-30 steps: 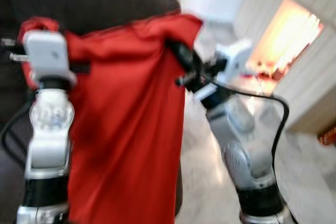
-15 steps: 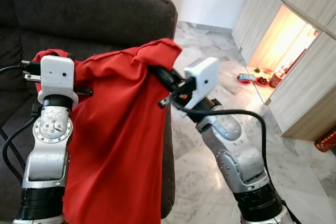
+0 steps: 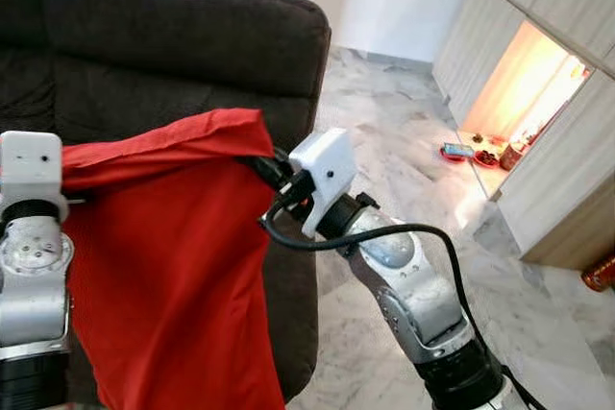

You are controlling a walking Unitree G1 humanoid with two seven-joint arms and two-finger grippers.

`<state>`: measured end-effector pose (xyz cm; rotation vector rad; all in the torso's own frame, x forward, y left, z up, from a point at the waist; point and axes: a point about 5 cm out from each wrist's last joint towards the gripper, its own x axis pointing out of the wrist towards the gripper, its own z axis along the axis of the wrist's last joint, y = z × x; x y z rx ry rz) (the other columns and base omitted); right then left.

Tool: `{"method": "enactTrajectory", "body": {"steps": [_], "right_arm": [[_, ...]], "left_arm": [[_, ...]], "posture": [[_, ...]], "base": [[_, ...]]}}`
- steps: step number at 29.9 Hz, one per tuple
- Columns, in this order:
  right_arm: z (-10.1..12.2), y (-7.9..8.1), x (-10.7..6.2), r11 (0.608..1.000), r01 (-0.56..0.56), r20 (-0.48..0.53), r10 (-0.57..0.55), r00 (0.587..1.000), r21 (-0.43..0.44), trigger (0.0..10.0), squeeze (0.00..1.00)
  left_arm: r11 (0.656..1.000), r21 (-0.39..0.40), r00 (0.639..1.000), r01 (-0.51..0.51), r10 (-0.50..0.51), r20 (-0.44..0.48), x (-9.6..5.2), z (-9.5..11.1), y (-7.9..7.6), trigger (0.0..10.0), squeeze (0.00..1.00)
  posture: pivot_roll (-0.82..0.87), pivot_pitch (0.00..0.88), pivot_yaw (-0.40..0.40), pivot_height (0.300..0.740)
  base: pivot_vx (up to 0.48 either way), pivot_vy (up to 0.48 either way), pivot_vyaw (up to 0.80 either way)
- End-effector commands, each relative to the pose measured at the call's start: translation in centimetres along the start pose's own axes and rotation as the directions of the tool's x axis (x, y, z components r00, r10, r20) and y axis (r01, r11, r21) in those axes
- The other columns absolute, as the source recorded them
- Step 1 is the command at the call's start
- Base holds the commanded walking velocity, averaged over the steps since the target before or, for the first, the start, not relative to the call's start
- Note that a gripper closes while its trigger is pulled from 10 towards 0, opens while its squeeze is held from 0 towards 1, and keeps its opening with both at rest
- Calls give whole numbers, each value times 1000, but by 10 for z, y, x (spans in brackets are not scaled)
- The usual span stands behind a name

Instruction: Move the pillow to the sofa from floor

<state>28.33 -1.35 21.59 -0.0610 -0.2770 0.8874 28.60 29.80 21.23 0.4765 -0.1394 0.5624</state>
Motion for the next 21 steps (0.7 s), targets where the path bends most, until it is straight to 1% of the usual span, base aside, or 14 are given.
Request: {"method": "enactTrajectory", "body": {"steps": [1, 4, 5, 8, 9, 11, 12, 13, 14, 16, 18, 19, 21], "right_arm": [[7, -14, -3, 998, 63, 21, -62, 998, -29, 10000, 0], [9, -22, 0, 993, 114, 29, -113, 993, -35, 10000, 0], [12, -27, 1, 989, 140, 41, -138, 990, -40, 10000, 0], [17, -34, 3, 983, 179, 65, -176, 982, -40, 10000, 0], [17, -34, 3, 983, 179, 65, -176, 982, -40, 10000, 0], [20, -37, 3, 979, 201, 78, -197, 977, -38, 10000, 0], [20, -37, 3, 979, 201, 78, -197, 977, -38, 10000, 0], [22, -41, 4, 973, 229, 95, -226, 969, -25, 10000, 0], [26, -43, 5, 969, 245, 114, -242, 963, -10, 10000, 0], [29, -44, 5, 968, 252, 131, -250, 959, 2, 10000, 0], [40, -46, 7, 965, 260, 176, -258, 950, 13, 10000, 0], [40, -46, 7, 965, 260, 176, -258, 950, 13, 10000, 0], [55, -50, 12, 960, 276, 236, -277, 931, 37, 10000, 0]], "left_arm": [[999, -14, 999, -30, 30, -24, 4, -5, 7, 10000, 0], [999, -43, 1000, -7, 7, 16, 9, 4, 3, 10000, 0], [998, -61, 999, 11, -8, 51, 12, 11, 0, 10000, 0], [993, -101, 990, 52, -38, 136, 11, 28, -6, 10000, 0], [993, -101, 990, 52, -38, 136, 11, 28, -6, 10000, 0], [987, -136, 979, 89, -61, 197, 7, 38, -12, 10000, 0], [987, -136, 979, 89, -61, 197, 7, 38, -12, 10000, 0], [987, -107, 960, 117, -85, 267, 0, 51, -19, 10000, 0], [990, -81, 950, 115, -86, 299, -3, 59, -22, 10000, 0], [992, -72, 949, 102, -76, 307, -3, 61, -20, 10000, 0], [993, -87, 943, 80, -47, 328, -2, 68, -15, 10000, 0], [993, -87, 943, 80, -47, 328, -2, 68, -15, 10000, 0], [995, -86, 937, 57, -23, 349, 4, 78, -7, 10000, 0]], "posture": [[174, 0, -176, 740], [169, 0, -175, 740], [165, 0, -174, 740], [168, 0, -176, 740], [168, 0, -176, 740], [169, 0, -177, 740], [169, 0, -177, 740], [172, 0, -179, 740], [171, 0, -179, 740], [168, 0, -180, 740], [168, 0, -180, 740], [168, 0, -180, 740], [172, 0, -177, 740]], "base": [[0, 0, 0], [0, 0, 0], [0, 0, 0], [0, 0, 0], [0, 0, 0], [0, 0, 0], [0, 0, 0], [0, 0, 0], [0, 0, 0], [0, 0, 0], [0, 0, 0], [0, 0, 0], [0, 0, 0]]}}
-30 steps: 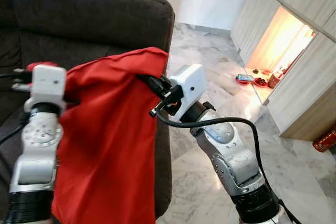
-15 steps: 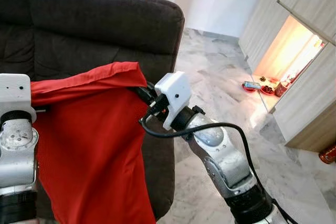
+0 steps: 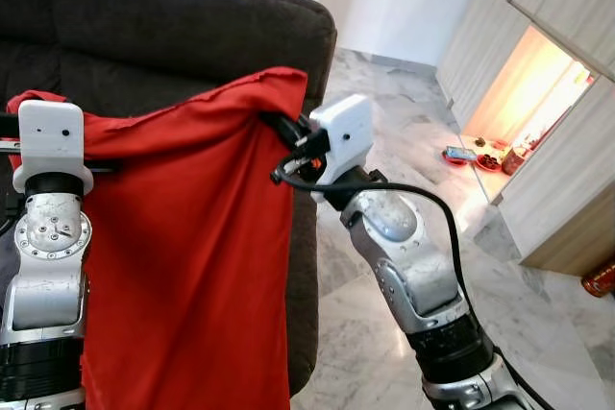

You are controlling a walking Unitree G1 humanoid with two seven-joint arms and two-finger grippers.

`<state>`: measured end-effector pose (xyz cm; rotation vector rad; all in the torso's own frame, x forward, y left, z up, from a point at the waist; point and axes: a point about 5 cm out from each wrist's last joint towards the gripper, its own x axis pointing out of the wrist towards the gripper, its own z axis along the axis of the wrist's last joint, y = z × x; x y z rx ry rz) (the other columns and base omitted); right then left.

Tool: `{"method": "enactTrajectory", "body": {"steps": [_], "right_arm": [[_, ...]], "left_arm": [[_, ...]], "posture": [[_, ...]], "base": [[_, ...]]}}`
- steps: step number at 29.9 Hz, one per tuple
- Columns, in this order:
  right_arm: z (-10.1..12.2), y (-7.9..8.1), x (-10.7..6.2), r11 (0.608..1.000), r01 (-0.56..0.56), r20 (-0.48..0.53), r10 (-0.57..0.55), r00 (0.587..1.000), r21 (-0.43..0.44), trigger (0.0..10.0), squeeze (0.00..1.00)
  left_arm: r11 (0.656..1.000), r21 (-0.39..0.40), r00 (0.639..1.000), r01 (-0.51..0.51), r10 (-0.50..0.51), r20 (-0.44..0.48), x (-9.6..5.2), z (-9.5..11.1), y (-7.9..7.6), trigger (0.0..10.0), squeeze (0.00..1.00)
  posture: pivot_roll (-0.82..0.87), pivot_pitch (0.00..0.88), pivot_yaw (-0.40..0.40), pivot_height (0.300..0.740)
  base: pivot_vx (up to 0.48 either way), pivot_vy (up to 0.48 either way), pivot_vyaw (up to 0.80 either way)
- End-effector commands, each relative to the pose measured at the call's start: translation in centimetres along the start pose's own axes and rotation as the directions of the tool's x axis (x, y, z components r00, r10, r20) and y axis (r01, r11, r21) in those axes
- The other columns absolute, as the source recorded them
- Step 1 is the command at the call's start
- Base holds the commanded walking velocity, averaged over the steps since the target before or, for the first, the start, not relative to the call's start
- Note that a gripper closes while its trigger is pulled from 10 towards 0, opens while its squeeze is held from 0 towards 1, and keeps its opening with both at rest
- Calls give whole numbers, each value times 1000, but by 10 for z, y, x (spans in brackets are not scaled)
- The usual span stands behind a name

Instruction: Move the pillow to the sofa from floor

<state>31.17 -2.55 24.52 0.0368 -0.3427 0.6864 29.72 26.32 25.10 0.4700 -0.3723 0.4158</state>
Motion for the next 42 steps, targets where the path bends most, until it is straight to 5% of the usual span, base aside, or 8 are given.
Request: {"method": "enactTrajectory", "body": {"steps": [1, 12, 22, 30, 37, 42], "right_arm": [[38, -15, 6, 997, 73, 174, -71, 982, -5, 10000, 0], [72, -20, 40, 998, 65, 290, -56, 955, -22, 10000, 0], [76, -19, 50, 999, 39, 310, -36, 950, -3, 10000, 0], [104, -26, 57, 998, 68, 408, -58, 911, -9, 10000, 0], [108, -27, 58, 998, 70, 419, -60, 906, -7, 10000, 0], [88, -23, 60, 998, 56, 352, -45, 935, -23, 10000, 0]], "left_arm": [[999, -6, 992, -41, 42, 118, 9, 29, 10, 10000, 0], [992, 36, 979, -120, 112, 170, 24, 44, 32, 10000, 0], [989, 58, 981, -137, 128, 148, 18, 35, 36, 10000, 0], [985, 47, 962, -165, 150, 227, 34, 59, 46, 10000, 0], [985, 46, 960, -169, 154, 234, 37, 60, 48, 10000, 0], [993, 46, 980, -104, 95, 176, 35, 47, 37, 10000, 0]], "posture": [[171, 0, -177, 740], [190, 0, -187, 740], [192, 0, -195, 740], [203, 0, -194, 740], [201, 0, -193, 740], [195, 0, -195, 740]], "base": [[0, 0, 0], [0, 0, 0], [0, 0, 0], [0, 0, 0], [0, 0, 0], [0, 0, 0]]}}
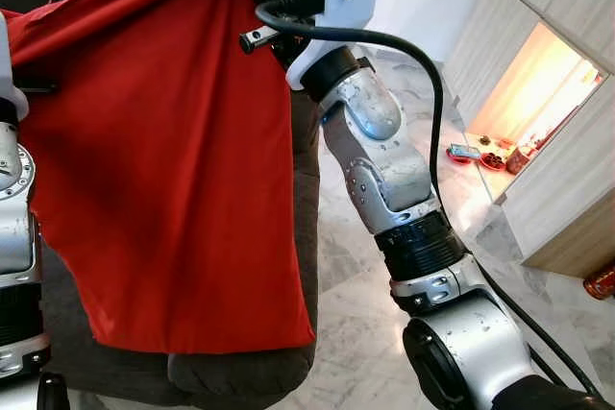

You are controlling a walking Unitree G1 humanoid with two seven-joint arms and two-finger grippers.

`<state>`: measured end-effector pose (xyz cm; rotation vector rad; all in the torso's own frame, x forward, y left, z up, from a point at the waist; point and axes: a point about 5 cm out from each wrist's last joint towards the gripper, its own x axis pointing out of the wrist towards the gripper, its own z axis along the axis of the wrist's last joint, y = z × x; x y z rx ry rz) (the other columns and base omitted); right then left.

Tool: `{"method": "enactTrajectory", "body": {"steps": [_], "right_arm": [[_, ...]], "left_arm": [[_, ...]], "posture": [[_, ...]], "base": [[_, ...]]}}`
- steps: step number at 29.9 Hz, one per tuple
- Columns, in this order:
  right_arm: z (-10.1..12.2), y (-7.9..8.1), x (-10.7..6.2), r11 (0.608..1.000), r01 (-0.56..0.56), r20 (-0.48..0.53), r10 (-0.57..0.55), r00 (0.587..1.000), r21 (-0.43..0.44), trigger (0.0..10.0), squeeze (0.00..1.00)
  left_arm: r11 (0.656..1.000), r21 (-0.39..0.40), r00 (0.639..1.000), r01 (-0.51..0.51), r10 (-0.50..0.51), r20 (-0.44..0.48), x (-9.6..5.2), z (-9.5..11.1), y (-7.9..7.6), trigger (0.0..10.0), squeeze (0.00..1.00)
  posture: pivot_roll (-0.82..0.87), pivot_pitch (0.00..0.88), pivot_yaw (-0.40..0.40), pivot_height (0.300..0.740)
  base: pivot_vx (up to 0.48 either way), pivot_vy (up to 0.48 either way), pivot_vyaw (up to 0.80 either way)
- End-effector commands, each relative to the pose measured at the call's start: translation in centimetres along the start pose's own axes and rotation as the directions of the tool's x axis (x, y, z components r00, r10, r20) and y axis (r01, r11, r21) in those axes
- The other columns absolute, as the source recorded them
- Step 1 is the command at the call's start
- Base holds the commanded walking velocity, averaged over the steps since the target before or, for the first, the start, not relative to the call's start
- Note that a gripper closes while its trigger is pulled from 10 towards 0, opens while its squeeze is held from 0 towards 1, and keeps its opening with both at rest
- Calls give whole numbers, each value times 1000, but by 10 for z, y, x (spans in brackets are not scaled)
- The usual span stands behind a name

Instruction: Move the pillow to the sofa from floor

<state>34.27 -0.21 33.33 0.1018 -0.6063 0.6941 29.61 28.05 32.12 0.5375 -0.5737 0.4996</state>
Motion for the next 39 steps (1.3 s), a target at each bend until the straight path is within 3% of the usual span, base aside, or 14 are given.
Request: {"method": "enactTrajectory", "body": {"steps": [1, 7, 11, 20, 32, 33, 34, 39], "right_arm": [[9, -14, -5, 997, 71, 61, -70, 996, -7, 10000, 0], [-34, -14, -31, 994, 102, -131, -106, 986, -36, 10000, 0], [-45, -14, -43, 992, 126, -179, -128, 975, -27, 10000, 0], [-57, -4, -57, 991, 129, -239, -131, 962, -25, 10000, 0], [-62, -4, -68, 988, 150, -282, -150, 948, -24, 10000, 0], [-62, -4, -69, 989, 149, -283, -147, 948, -15, 10000, 357], [-62, -3, -69, 989, 149, -284, -146, 948, -11, 10000, 1000], [-62, -2, -69, 988, 152, -286, -148, 947, -8, 10000, 1000]], "left_arm": [[999, 6, 999, 38, -38, -39, -4, -8, -6, 10000, 0], [990, -13, 975, 140, -141, -173, -29, -34, -27, 10000, 0], [981, -32, 959, 192, -195, -205, -43, -38, -43, 10000, 0], [957, -72, 929, 280, -289, -230, -54, -37, -66, 10000, 0], [955, -83, 909, 286, -298, -291, -67, -46, -73, 10000, 0], [956, -84, 910, 282, -294, -292, -67, -46, -73, 10000, 286], [957, -84, 911, 279, -291, -293, -67, -46, -73, 10000, 1000], [959, -79, 913, 271, -283, -295, -67, -46, -72, 10000, 1000]], "posture": [[195, 0, -196, 740], [187, 0, -200, 740], [182, 0, -202, 740], [184, 0, -203, 740], [175, 0, -203, 740], [177, 0, -204, 740], [177, 0, -204, 740], [178, 0, -202, 740]], "base": [[0, 0, 0], [0, 0, 0], [0, 0, 0], [0, 0, 0], [0, 0, 0], [0, 0, 0], [0, 0, 0], [0, 0, 0]]}}
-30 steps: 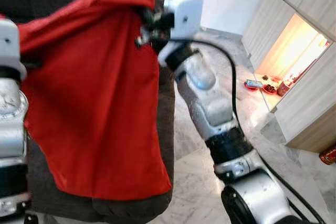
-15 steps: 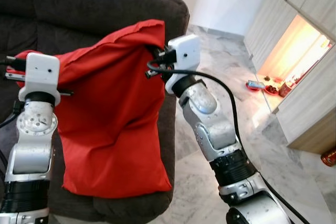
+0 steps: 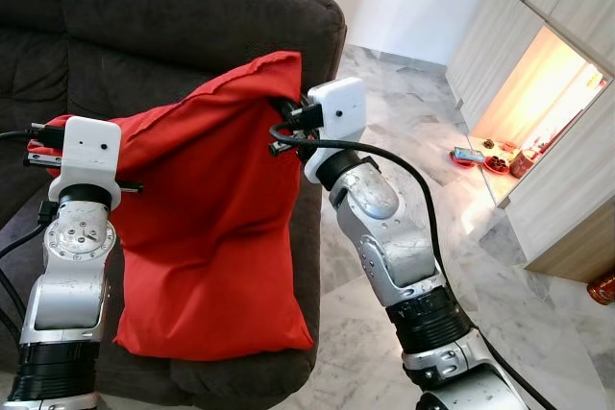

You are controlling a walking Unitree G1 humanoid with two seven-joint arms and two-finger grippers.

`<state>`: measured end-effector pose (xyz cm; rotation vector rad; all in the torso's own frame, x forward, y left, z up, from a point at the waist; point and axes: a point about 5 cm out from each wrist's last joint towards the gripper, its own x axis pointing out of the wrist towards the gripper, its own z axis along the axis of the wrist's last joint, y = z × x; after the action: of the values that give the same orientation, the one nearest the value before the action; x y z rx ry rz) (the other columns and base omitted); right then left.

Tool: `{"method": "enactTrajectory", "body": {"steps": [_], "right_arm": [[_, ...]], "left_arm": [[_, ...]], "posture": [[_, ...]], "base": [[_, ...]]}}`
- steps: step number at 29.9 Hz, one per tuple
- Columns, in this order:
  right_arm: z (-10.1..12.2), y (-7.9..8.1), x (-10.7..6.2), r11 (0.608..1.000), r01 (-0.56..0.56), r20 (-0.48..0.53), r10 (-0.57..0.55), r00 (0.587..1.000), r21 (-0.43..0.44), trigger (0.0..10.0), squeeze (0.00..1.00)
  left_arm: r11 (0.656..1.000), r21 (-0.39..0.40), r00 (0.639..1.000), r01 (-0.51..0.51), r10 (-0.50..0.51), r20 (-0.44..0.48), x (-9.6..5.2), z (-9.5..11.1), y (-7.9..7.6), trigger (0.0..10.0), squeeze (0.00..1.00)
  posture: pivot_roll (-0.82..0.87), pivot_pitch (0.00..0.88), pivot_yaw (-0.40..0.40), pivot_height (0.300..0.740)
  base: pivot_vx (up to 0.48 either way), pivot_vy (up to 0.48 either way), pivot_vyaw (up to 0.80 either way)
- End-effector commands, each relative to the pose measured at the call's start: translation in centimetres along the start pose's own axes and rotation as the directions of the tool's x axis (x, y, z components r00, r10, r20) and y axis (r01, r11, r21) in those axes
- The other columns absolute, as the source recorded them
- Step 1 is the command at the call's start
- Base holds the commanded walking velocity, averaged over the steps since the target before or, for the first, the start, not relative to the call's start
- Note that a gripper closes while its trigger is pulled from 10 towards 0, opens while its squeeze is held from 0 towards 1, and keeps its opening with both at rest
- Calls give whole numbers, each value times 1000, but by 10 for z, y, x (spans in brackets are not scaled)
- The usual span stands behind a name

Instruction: Move the pillow to the sofa from floor

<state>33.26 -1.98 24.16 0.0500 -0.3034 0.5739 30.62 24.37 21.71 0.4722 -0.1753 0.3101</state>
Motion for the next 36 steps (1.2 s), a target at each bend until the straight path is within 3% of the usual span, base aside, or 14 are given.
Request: {"method": "enactTrajectory", "body": {"steps": [1, 5, 6, 7, 8, 9, 11, 17, 21, 28, 32, 34, 35, 36], "right_arm": [[3, -5, -2, 1000, 22, 9, -22, 1000, 5, 10000, 1000], [3, -5, -3, 1000, 26, 7, -26, 1000, 4, 10000, 1000], [3, -6, -4, 999, 37, 4, -37, 999, -3, 10000, 659], [3, -8, -5, 999, 47, 2, -47, 999, -6, 10000, 137], [3, -8, -5, 999, 47, 2, -47, 999, -6, 10000, 137], [2, -12, -7, 998, 67, 1, -67, 998, -12, 10000, 0], [2, -19, -9, 995, 97, 2, -97, 995, -18, 10000, 0], [-12, -113, -49, 898, 401, -55, -417, 907, -182, 10000, 0], [-37, -148, -79, 827, 507, -134, -546, 827, -242, 10000, 0], [-116, -160, -139, 773, 567, -376, -634, 675, -285, 10000, 0], [-164, -150, -189, 736, 602, -528, -660, 535, -310, 10000, 0], [-172, -150, -202, 710, 628, -554, -677, 484, -320, 10000, 0], [-179, -149, -217, 677, 654, -585, -696, 417, -338, 10000, 0], [-179, -149, -217, 677, 654, -585, -696, 417, -338, 10000, 0]], "left_arm": [[1000, 8, 999, 10, -10, 34, -2, 10, -5, 10000, 1000], [1000, 5, 999, 9, -9, 32, -1, 9, -5, 10000, 1000], [1000, 14, 1000, 10, -11, 26, -1, 8, -6, 10000, 1000], [1000, 20, 1000, 9, -9, 19, -2, 6, -6, 10000, 1000], [1000, 20, 1000, 9, -9, 19, -2, 6, -6, 10000, 1000], [1000, 26, 1000, 8, -8, 11, -2, 4, -7, 10000, 0], [1000, 28, 1000, 9, -9, 1, -3, 0, -7, 10000, 0], [999, 36, 997, 33, -31, -77, -15, -29, -15, 10000, 0], [997, 25, 989, 77, -73, -131, -25, -49, -29, 10000, 0], [984, -35, 952, 173, -176, -250, -51, -91, -60, 10000, 0], [972, -69, 896, 226, -235, -376, -75, -131, -72, 10000, 0], [969, -72, 883, 238, -247, -400, -82, -140, -74, 10000, 0], [965, -83, 863, 250, -261, -433, -90, -150, -75, 10000, 0], [965, -83, 863, 250, -261, -433, -90, -150, -75, 10000, 0]], "posture": [[178, 0, -201, 740], [178, 0, -201, 740], [177, 0, -201, 740], [177, 0, -201, 740], [177, 0, -201, 740], [177, 0, -200, 740], [177, 0, -199, 740], [175, 0, -196, 740], [165, 0, -193, 740], [171, 0, -183, 740], [178, 0, -178, 740], [177, 0, -177, 740], [177, 0, -174, 740], [177, 0, -174, 740]], "base": [[0, 0, 0], [0, 0, 0], [0, 0, 0], [0, 0, 0], [0, 0, 0], [0, 0, 0], [0, 0, 0], [0, 0, 0], [0, 0, 0], [0, 0, 0], [0, 0, 0], [0, 0, 0], [0, 0, 0], [0, 0, 0]]}}
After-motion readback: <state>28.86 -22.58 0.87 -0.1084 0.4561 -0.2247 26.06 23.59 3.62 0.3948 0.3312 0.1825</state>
